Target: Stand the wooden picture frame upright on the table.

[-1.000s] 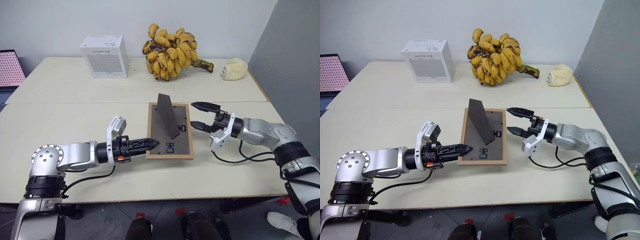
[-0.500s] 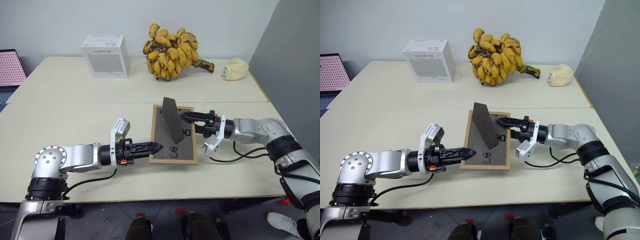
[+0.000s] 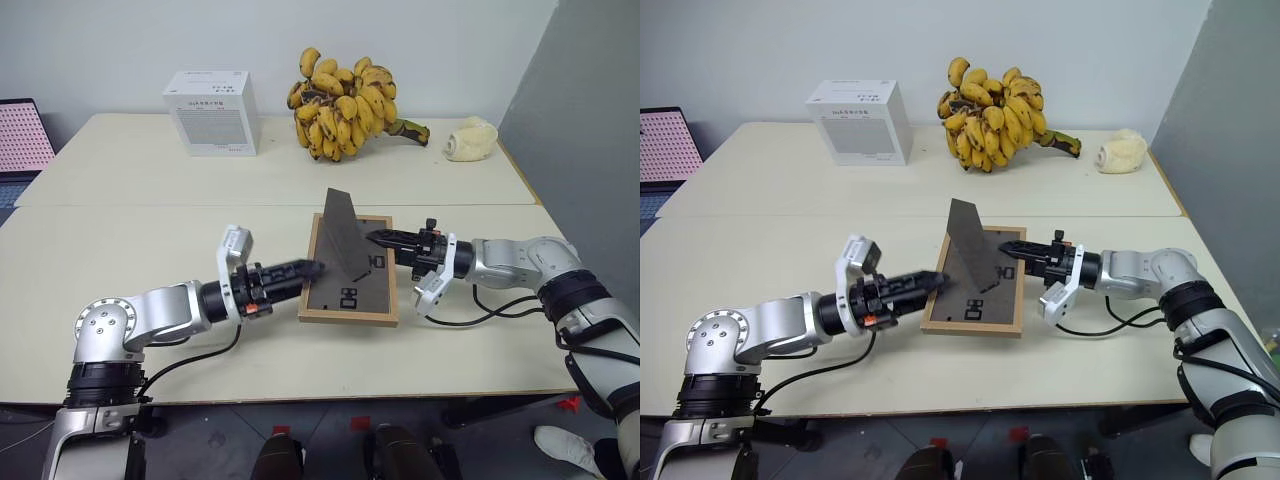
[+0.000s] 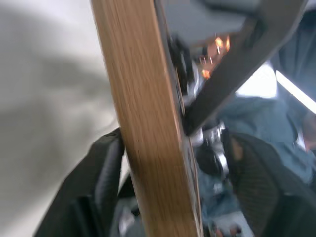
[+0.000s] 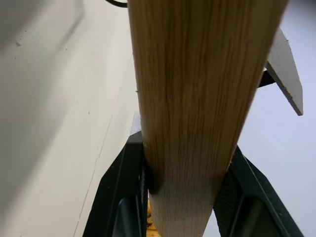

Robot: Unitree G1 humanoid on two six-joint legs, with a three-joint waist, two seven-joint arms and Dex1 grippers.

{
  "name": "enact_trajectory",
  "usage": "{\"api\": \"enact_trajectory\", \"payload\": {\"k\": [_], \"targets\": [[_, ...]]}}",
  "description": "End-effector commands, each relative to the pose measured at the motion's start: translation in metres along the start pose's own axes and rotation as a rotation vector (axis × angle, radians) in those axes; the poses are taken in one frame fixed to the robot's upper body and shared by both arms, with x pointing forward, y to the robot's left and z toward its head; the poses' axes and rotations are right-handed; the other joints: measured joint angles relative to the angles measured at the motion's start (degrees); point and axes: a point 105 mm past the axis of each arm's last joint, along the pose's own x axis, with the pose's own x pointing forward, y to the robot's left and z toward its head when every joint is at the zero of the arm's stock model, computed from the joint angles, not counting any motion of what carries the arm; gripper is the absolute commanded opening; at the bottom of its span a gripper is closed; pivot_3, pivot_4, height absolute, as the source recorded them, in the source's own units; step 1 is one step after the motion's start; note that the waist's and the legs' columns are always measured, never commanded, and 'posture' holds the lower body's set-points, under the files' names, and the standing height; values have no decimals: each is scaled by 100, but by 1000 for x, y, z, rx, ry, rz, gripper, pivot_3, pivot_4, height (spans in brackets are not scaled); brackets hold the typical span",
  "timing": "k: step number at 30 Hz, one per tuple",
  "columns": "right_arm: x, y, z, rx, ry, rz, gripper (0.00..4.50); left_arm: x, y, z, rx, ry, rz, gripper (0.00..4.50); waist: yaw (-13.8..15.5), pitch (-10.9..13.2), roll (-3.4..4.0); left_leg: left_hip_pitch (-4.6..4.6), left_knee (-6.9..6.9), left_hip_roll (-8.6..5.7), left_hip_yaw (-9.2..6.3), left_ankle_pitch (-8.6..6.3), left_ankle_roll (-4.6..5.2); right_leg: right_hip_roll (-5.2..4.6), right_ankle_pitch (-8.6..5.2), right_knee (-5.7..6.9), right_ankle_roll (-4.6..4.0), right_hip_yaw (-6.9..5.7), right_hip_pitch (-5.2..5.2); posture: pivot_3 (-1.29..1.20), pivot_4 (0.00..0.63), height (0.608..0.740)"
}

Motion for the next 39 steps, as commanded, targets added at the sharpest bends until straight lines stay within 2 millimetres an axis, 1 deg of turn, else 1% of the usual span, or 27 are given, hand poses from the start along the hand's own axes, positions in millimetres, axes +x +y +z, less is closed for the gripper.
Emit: {"api": "enact_trajectory", "payload": {"k": [1, 2, 4, 5, 6, 7, 9, 10, 13, 15, 17, 19, 22, 25, 27, 28, 33, 35, 37, 38, 39], "targets": [[-4, -16, -9, 168, 43, -123, 1271, -20, -12, 26, 92, -126, 64, 4367, -6, -1, -2, 0, 0, 0, 0, 0, 0, 0, 0, -1, 0, 0, 1, 0, 150, 740], [-3, -15, -11, 211, 54, -133, 1271, -23, -13, 29, 103, -143, 76, 4485, -13, -1, -2, 1, 0, 0, 1, 0, 0, 0, 0, -3, 0, 1, 4, 0, 150, 740], [3, -9, -23, 345, 138, -145, 1271, -32, -21, 28, 266, -128, 182, 4500, -66, 4, -11, 15, -1, 2, 4, 0, 1, -1, 0, -8, 0, 2, 21, 0, 150, 740], [8, -7, -33, 461, 197, -160, 1271, -34, -24, 29, 345, -131, 231, 4500, -90, 6, -15, 32, -4, 6, 3, -1, 1, 0, 0, -14, -1, 2, 40, 0, 150, 740], [14, -4, -43, 623, 251, -175, 1271, -34, -25, 28, 415, -129, 280, 4500, -93, 6, -16, 43, -5, 8, -4, -1, 1, 0, 0, -18, -1, -4, 57, 0, 150, 740], [20, -1, -50, 790, 269, -177, 1271, -32, -26, 25, 503, -117, 321, 4500, -96, 6, -16, 46, -4, 8, -8, -1, 1, 0, 0, -20, -1, -7, 62, 0, 150, 740], [35, 2, -53, 1092, 235, -159, 1271, -29, -29, 17, 687, -69, 384, 4500, -85, 7, -14, 62, -4, 11, -11, -1, 1, 0, 1, -17, -1, -12, 82, 0, 150, 740], [42, 1, -55, 1209, 211, -162, 1271, -29, -30, 15, 773, -53, 411, 4500, -75, 8, -13, 63, -4, 9, -11, 0, 0, -2, 1, -12, -1, -15, 82, 0, 150, 740], [55, -2, -57, 1463, 155, -154, 1271, -32, -32, 18, 923, -79, 429, 4500, -28, 15, -1, 65, -6, 10, -9, 0, -1, -1, 1, -7, -4, -23, 79, 0, 150, 740], [64, 5, -55, 1662, 130, -110, 1271, -36, -31, 21, 986, -112, 445, 4500, 0, 15, 0, 64, -7, 13, -11, 0, -1, 4, -3, -6, -12, -29, 74, 0, 150, 740], [68, 11, -53, 1775, 134, -79, 1271, -39, -29, 24, 1014, -136, 462, 4500, 20, 15, 0, 63, -9, 14, -8, 0, 0, 6, -5, -6, -15, -27, 71, 0, 150, 740], [70, 18, -52, 1823, 160, -60, 1271, -42, -26, 26, 1039, -148, 475, 4500, 35, 14, -1, 60, -12, 14, -5, -1, 1, 7, -7, -10, -18, -25, 68, 0, 150, 740], [70, 24, -52, 1837, 188, -53, 1271, -46, -23, 30, 1054, -167, 497, 4500, 60, 13, -3, 30, -11, 12, -6, -2, 3, 7, -8, -19, -18, -27, 46, 0, 150, 740], [69, 30, -54, 1908, 214, -75, 1271, -46, -19, 28, 1075, -149, 495, 4500, 46, 13, -3, 18, -11, 11, 3, -3, 4, 5, -6, -26, -16, -17, 33, 0, 150, 740], [67, 31, -56, 1912, 225, -95, 1978, -44, -19, 28, 1094, -135, 489, 4500, 35, 13, -3, 18, -15, 12, 4, -3, 4, 6, -6, -29, -16, -15, 32, 0, 150, 740], [66, 31, -56, 1911, 227, -98, 2108, -44, -18, 28, 1097, -133, 487, 4500, 34, 13, -3, 18, -16, 13, 3, -3, 4, 7, -7, -29, -17, -16, 31, 0, 150, 740], [57, 39, -56, 1889, 252, -77, 3307, -43, -16, 33, 1101, -136, 485, 4500, 26, 13, -3, 22, -18, 14, 2, -3, 4, 10, -7, -24, -16, -17, 32, 0, 150, 740], [46, 44, -58, 1881, 276, -74, 3799, -43, -15, 35, 1105, -136, 484, 4500, 28, 13, -3, 23, -17, 14, 2, -3, 4, 10, -8, -23, -14, -18, 32, 0, 150, 740], [29, 50, -58, 1870, 291, -57, 4313, -44, -15, 36, 1117, -122, 486, 4500, 43, 13, -4, 23, -17, 14, 2, -3, 4, 10, -8, -23, -12, -18, 33, 0, 150, 740], [19, 54, -57, 1846, 306, -40, 4424, -45, -15, 37, 1119, -118, 485, 4500, 54, 13, -4, 22, -17, 14, 0, -3, 4, 10, -9, -25, -12, -20, 34, 0, 150, 740], [9, 58, -58, 1815, 338, -26, 4424, -46, -16, 39, 1117, -114, 484, 4500, 64, 13, -4, 21, -17, 12, 0, -3, 4, 9, -8, -27, -12, -21, 35, 0, 150, 740]]}}
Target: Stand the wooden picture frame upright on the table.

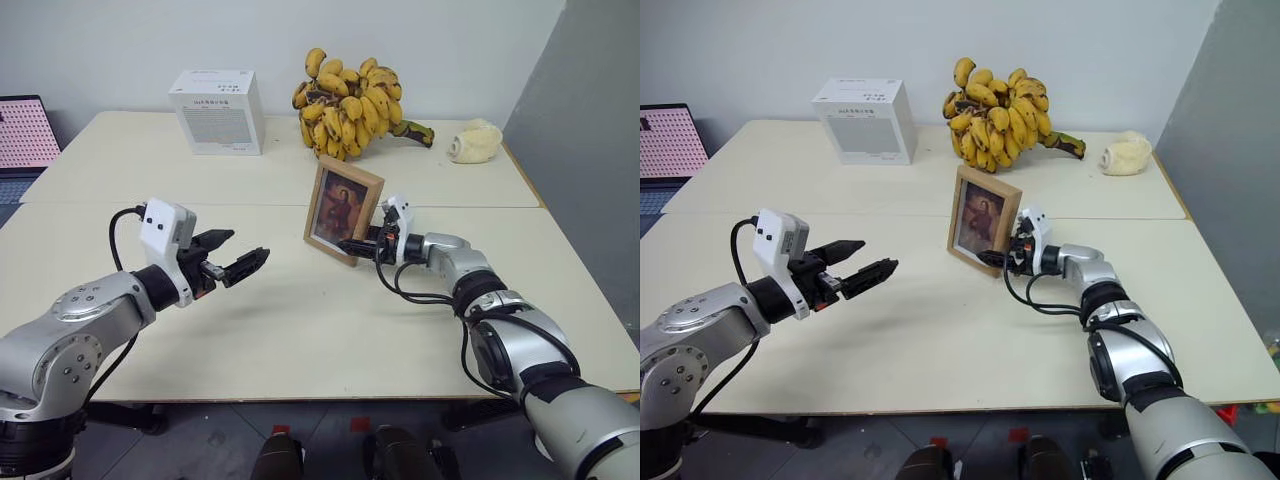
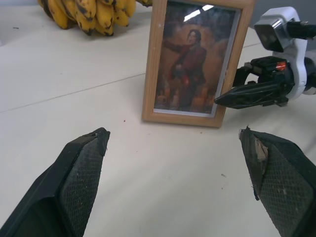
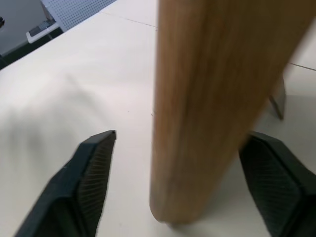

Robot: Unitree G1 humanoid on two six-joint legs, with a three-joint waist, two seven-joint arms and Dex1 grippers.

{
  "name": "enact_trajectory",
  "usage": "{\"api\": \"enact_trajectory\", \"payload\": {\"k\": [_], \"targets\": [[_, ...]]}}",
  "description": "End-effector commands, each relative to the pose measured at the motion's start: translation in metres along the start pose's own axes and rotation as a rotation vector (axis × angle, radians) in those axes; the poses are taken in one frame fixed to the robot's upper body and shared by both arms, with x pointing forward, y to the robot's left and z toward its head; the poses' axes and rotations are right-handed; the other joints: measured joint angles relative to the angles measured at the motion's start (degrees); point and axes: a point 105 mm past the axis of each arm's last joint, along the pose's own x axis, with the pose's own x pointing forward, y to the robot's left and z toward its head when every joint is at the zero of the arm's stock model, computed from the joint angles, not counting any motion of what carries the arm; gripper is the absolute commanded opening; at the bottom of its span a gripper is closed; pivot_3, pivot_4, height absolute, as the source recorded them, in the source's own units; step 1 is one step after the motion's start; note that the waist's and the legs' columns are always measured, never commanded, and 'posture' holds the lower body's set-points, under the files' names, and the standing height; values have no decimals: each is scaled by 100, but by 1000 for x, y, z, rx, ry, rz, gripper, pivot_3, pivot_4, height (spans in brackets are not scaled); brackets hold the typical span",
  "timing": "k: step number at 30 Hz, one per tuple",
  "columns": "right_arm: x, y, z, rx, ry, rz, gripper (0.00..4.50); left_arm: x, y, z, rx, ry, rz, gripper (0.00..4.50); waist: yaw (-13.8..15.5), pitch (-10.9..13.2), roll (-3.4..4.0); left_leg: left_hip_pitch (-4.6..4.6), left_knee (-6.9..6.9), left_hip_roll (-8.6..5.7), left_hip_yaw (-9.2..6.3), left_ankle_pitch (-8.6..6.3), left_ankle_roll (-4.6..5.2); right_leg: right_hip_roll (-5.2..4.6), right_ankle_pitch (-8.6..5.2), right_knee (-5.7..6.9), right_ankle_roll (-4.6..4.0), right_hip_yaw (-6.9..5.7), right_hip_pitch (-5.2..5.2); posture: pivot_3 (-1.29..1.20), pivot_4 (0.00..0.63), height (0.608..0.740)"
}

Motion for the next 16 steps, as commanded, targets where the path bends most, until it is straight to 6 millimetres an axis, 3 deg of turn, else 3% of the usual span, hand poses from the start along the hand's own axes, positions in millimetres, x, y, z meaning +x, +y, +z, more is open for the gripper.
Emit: {"api": "enact_trajectory", "payload": {"k": [1, 4, 7, 11, 16], "targets": [[-35, -16, -5, -138, 41, -64, 4424, -3, 5, 16, 42, -33, -11, 4500, 12, 0, 0, -1, 0, 0, -2, 0, 0, 0, 0, -3, 1, -2, 2, 0, 150, 740], [-66, -22, -8, -248, 87, -149, 4424, -7, 10, 19, 34, -13, -21, 4500, -17, 0, 0, -1, -1, 0, 0, 0, 0, -1, -3, -10, 6, 0, 4, 0, 150, 740], [-90, 5, 12, -321, 57, -146, 4424, -12, 14, 27, -10, -5, -52, 4500, -27, 3, 5, -1, -6, 2, -6, -1, 0, 1, -13, -10, 23, -2, 3, 0, 150, 740], [-98, 59, 59, -323, -46, -143, 4424, -19, 23, 33, 10, 37, -78, 4500, -133, 8, 13, 5, -10, 5, 1, -1, -2, 7, -16, 16, 23, 8, -15, 0, 150, 740], [-98, 83, 65, -265, -38, -194, 4424, -18, 35, 39, 36, 53, -95, 4500, -154, 3, 6, 17, -11, 6, -15, 2, -6, 13, -17, 25, 23, 1, -11, 0, 150, 740]]}}
